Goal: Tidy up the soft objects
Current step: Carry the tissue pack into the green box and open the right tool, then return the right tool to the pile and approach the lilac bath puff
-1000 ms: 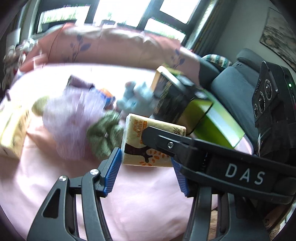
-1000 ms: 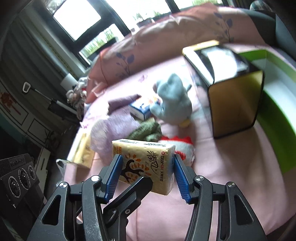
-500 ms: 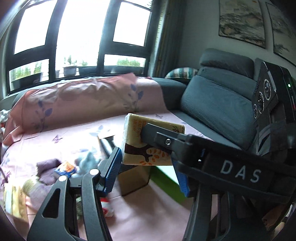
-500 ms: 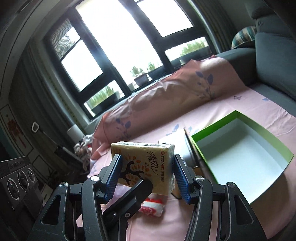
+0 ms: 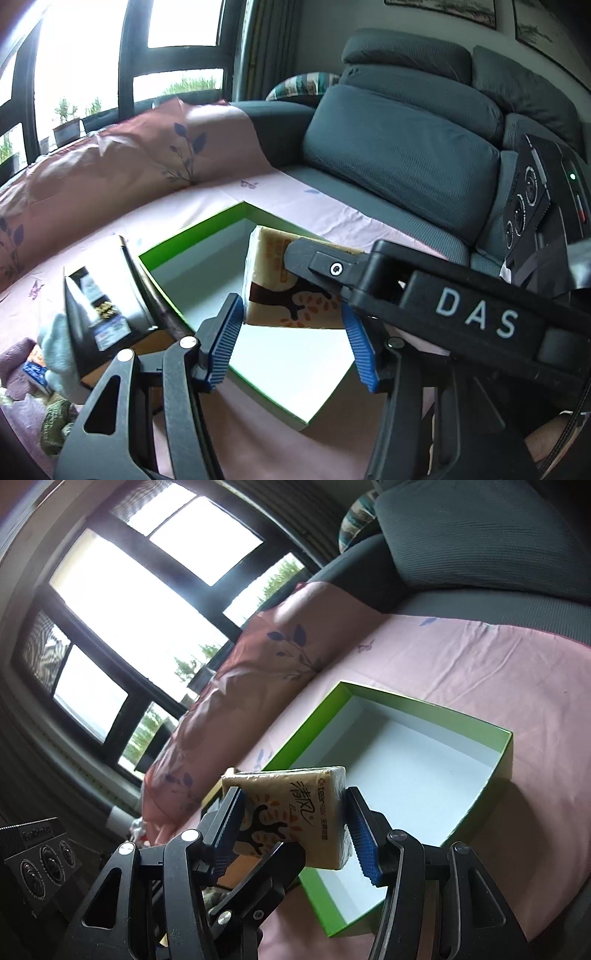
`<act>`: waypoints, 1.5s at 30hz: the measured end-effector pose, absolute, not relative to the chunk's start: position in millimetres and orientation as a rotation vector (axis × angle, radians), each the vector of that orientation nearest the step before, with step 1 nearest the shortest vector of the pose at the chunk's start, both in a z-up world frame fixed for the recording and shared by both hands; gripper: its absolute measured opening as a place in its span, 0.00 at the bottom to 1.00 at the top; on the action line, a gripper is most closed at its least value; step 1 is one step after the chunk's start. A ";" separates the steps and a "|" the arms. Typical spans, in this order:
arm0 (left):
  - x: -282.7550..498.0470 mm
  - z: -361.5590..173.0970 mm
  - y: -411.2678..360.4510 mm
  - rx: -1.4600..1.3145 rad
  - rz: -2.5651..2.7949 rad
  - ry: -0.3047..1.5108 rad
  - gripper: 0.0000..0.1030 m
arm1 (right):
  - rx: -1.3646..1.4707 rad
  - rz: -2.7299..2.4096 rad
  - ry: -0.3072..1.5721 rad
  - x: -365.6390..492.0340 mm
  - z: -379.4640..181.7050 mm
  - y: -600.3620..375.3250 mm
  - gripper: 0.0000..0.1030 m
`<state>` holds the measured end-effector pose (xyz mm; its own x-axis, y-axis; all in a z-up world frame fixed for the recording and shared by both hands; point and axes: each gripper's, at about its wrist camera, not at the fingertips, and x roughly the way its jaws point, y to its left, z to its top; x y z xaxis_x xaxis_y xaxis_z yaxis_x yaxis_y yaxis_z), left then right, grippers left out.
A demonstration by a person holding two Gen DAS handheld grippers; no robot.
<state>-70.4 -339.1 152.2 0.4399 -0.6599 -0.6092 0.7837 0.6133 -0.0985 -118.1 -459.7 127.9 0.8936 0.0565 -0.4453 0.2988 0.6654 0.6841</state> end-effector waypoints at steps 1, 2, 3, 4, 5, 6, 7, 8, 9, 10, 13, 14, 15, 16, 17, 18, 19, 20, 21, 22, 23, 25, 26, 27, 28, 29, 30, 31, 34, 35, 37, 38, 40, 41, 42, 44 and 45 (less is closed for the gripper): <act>-68.2 148.2 -342.1 0.212 -0.904 0.668 0.52 | 0.845 -0.154 0.461 -118.2 124.2 -462.1 0.56; -66.2 144.9 -345.6 0.213 -0.902 0.678 0.52 | 0.849 -0.165 0.463 -117.5 121.3 -464.4 0.56; -67.0 141.2 -349.7 0.214 -0.904 0.690 0.52 | 0.853 -0.180 0.468 -116.9 118.2 -466.2 0.56; -67.1 137.5 -352.8 0.213 -0.907 0.704 0.52 | 0.854 -0.200 0.476 -115.2 115.7 -467.2 0.56; -65.2 134.1 -355.3 0.207 -0.909 0.722 0.52 | 0.853 -0.220 0.486 -114.5 113.2 -468.2 0.56; -62.9 130.9 -356.3 0.195 -0.914 0.742 0.52 | 0.858 -0.233 0.491 -113.7 111.5 -469.4 0.56; -58.9 128.4 -357.5 0.181 -0.917 0.763 0.52 | 0.862 -0.241 0.490 -112.9 109.5 -471.0 0.56; -57.4 126.7 -357.0 0.167 -0.917 0.781 0.52 | 0.862 -0.248 0.490 -112.7 108.8 -471.5 0.56; -56.2 125.1 -357.3 0.153 -0.916 0.793 0.54 | 0.862 -0.257 0.491 -112.5 108.7 -471.7 0.56; -56.0 124.3 -356.7 0.145 -0.914 0.800 0.54 | 0.860 -0.269 0.489 -112.9 109.2 -471.2 0.57; -55.7 126.1 -348.7 0.123 -0.929 0.805 0.61 | 0.840 -0.311 0.481 -116.1 112.4 -468.9 0.80; -56.4 128.1 -343.4 0.110 -0.936 0.798 0.67 | 0.831 -0.318 0.471 -118.0 113.9 -467.8 0.84; -56.8 129.6 -337.4 0.096 -0.935 0.787 0.72 | 0.824 -0.320 0.461 -119.8 115.8 -466.3 0.84; -57.4 132.3 -330.4 0.085 -0.927 0.776 0.74 | 0.821 -0.318 0.452 -121.3 117.9 -464.5 0.84; -57.4 134.8 -322.9 0.075 -0.915 0.763 0.77 | 0.821 -0.315 0.447 -122.0 119.6 -462.7 0.84; -57.6 137.8 -313.8 0.063 -0.898 0.749 0.80 | 0.819 -0.312 0.439 -122.4 121.1 -461.0 0.84; -57.6 141.0 -303.8 0.050 -0.877 0.738 0.80 | 0.813 -0.308 0.431 -122.6 123.3 -458.2 0.84; -57.0 144.2 -293.0 0.038 -0.857 0.729 0.80 | 0.802 -0.304 0.426 -122.3 125.5 -455.0 0.85; -55.9 146.9 -281.9 0.026 -0.840 0.723 0.80 | 0.790 -0.302 0.426 -121.8 127.7 -451.7 0.85; -54.1 150.0 -271.2 0.013 -0.819 0.718 0.81 | 0.782 -0.302 0.426 -121.2 128.8 -448.9 0.85; -53.6 153.1 -258.7 0.002 -0.797 0.714 0.83 | 0.774 -0.300 0.425 -120.1 130.3 -445.6 0.85; -53.0 159.1 -228.4 -0.037 -0.746 0.700 0.87 | 0.759 -0.292 0.427 -118.5 132.9 -438.9 0.85; -52.4 161.4 -213.6 -0.058 -0.725 0.693 0.88 | 0.751 -0.287 0.428 -117.9 133.8 -435.0 0.85; -51.8 162.8 -199.7 -0.078 -0.703 0.690 0.88 | 0.739 -0.280 0.431 -116.2 135.7 -430.2 0.85; -51.7 164.0 -185.0 -0.098 -0.673 0.690 0.88 | 0.725 -0.271 0.433 -114.5 137.4 -425.1 0.85; -51.8 164.8 -171.4 -0.115 -0.646 0.689 0.89 | 0.709 -0.257 0.437 -112.1 139.3 -419.6 0.85; -52.5 164.8 -156.6 -0.129 -0.614 0.687 0.89 | 0.691 -0.239 0.442 -109.0 141.5 -413.1 0.85; -53.0 164.3 -144.6 -0.135 -0.582 0.686 0.90 | 0.675 -0.222 0.447 -105.9 143.0 -406.4 0.85; -55.3 159.1 -109.3 -0.153 -0.457 0.679 0.99 | 0.621 -0.171 0.471 -95.5 146.4 -383.8 0.85; -57.0 156.0 -97.9 -0.162 -0.419 0.675 0.99 | 0.603 -0.155 0.479 -91.6 147.3 -376.3 0.85; -56.7 148.1 -74.6 -0.177 -0.372 0.677 0.99 | 0.566 -0.126 0.496 -85.2 148.8 -359.8 0.85; -56.8 143.5 -64.3 -0.186 -0.346 0.681 0.99 | 0.542 -0.111 0.508 -81.2 149.9 -349.8 0.85; -56.2 133.4 -42.0 -0.213 -0.290 0.687 0.99 | 0.501 -0.081 0.521 -75.8 151.1 -332.5 0.91; -56.5 127.4 -29.9 -0.230 -0.261 0.687 0.99 | 0.476 -0.059 0.525 -73.2 152.0 -321.9 0.92; -55.9 121.8 -19.7 -0.244 -0.237 0.687 0.99 | 0.456 -0.034 0.530 -70.2 152.4 -312.9 0.92; -52.6 109.4 -0.7 -0.271 -0.191 0.700 0.99 | 0.434 0.026 0.544 -62.9 151.6 -294.3 0.92; -48.8 104.6 7.7 -0.281 -0.171 0.717 0.98 | 0.431 0.052 0.557 -58.8 150.3 -286.0 0.92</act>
<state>-48.8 7.7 104.6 0.7421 -0.2497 -0.6221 0.0587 0.9487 -0.3107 -58.8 -286.0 150.3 0.8500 0.1630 -0.5009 0.0671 0.9097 0.4098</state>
